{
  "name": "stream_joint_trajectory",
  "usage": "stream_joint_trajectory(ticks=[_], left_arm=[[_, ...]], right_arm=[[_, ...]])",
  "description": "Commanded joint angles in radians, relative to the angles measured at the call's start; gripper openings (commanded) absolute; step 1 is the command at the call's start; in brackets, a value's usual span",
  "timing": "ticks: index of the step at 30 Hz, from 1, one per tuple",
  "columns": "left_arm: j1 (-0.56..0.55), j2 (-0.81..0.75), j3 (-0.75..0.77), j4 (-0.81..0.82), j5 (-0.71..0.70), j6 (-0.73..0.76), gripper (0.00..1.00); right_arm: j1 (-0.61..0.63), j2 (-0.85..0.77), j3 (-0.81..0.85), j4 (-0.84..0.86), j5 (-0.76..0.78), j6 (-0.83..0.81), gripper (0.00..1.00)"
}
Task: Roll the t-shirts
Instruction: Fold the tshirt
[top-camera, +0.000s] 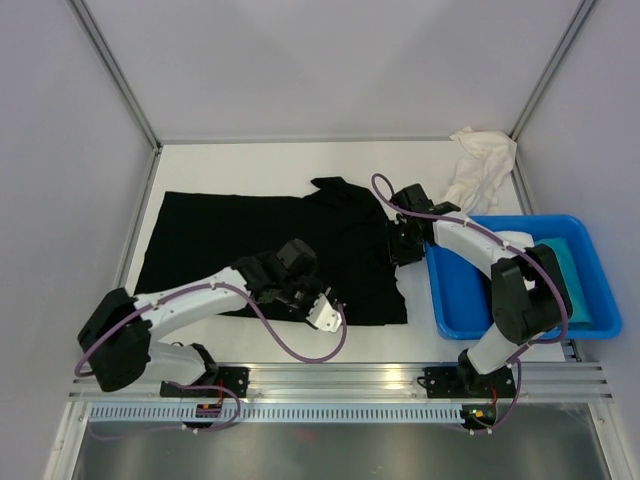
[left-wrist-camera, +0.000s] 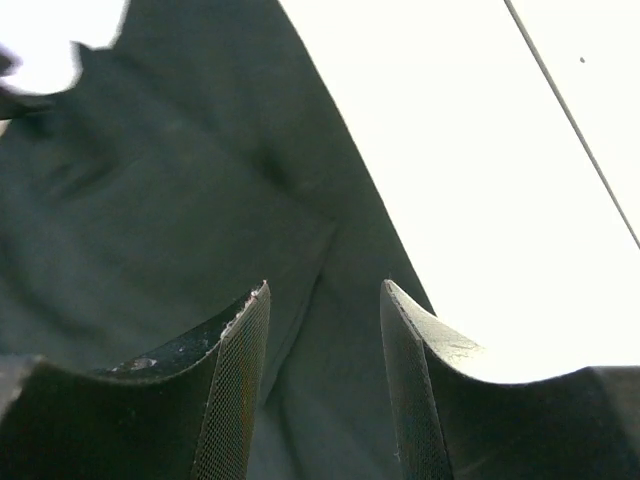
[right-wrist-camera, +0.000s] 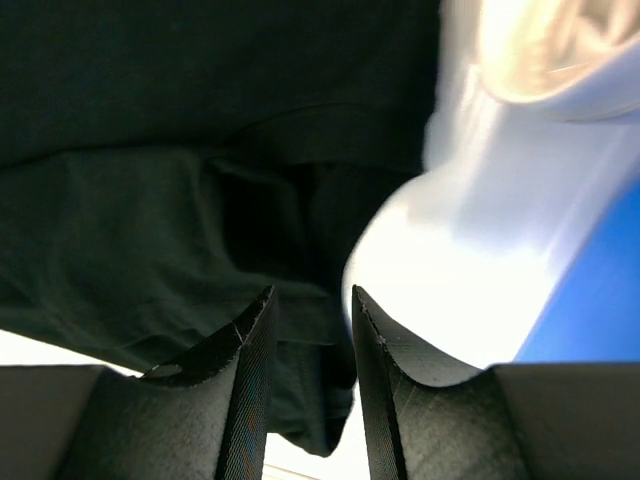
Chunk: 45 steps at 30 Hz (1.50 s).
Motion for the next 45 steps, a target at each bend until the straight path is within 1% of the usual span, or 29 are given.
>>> stream_joint_trajectory(ticks=[1,4,8,11,14,19,21,23,27,31,36,37,39,40,41,42,43,45], left_arm=[[-0.011,0.095,-0.002,0.1,0.071,0.113,0.54],[-0.021,0.163,0.009,0.136,0.014,0.13,0.53],[-0.019,0.195,0.001,0.136,-0.003,0.182,0.52],[-0.019,0.215,0.011,0.136,-0.003,0.183,0.52],[-0.019,0.255,0.052,0.142,0.008,0.172,0.5],[-0.021,0.301,0.049,0.143,-0.033,0.189,0.48],[-0.021,0.31,0.06,0.18,-0.042,0.167,0.44],[-0.021,0.325,0.086,0.189,-0.046,0.152,0.38],[-0.021,0.336,0.09,0.188,-0.044,0.172,0.38],[-0.021,0.347,0.089,0.188,-0.047,0.16,0.37],[-0.021,0.351,0.074,0.189,-0.058,0.196,0.28],[-0.021,0.348,0.072,0.189,-0.061,0.199,0.24],[-0.019,0.344,0.072,0.188,-0.064,0.199,0.19],[-0.019,0.341,0.07,0.188,-0.064,0.201,0.14],[-0.021,0.336,0.069,0.188,-0.064,0.202,0.12],[-0.019,0.333,0.067,0.188,-0.067,0.204,0.09],[-0.021,0.332,0.066,0.188,-0.066,0.206,0.04],[-0.021,0.322,0.06,0.186,-0.066,0.209,0.02]], right_arm=[[-0.006,0.006,0.059,-0.029,0.023,-0.039,0.42],[-0.006,-0.005,0.039,-0.017,0.009,-0.04,0.43],[-0.006,-0.002,0.002,0.009,-0.037,-0.041,0.44],[-0.006,0.003,-0.009,0.017,-0.045,-0.046,0.44],[-0.005,0.0,-0.018,0.019,-0.042,-0.046,0.44],[-0.006,0.005,-0.036,0.045,-0.063,-0.04,0.44],[-0.006,0.009,-0.036,0.046,-0.074,-0.046,0.44],[-0.006,0.012,-0.039,0.048,-0.076,-0.055,0.44],[-0.006,0.011,-0.053,0.055,-0.088,-0.049,0.44],[-0.006,0.006,-0.085,0.081,-0.091,-0.041,0.47],[-0.006,0.034,-0.098,0.092,-0.102,-0.044,0.46],[-0.006,0.029,-0.099,0.094,-0.102,-0.044,0.46],[-0.006,0.02,-0.098,0.097,-0.099,-0.044,0.41],[-0.006,0.015,-0.096,0.097,-0.094,-0.043,0.38],[-0.005,0.015,-0.095,0.097,-0.094,-0.043,0.35],[-0.006,0.017,-0.092,0.097,-0.094,-0.044,0.31],[-0.006,0.018,-0.09,0.097,-0.094,-0.046,0.24],[-0.005,0.023,-0.085,0.094,-0.094,-0.047,0.17]])
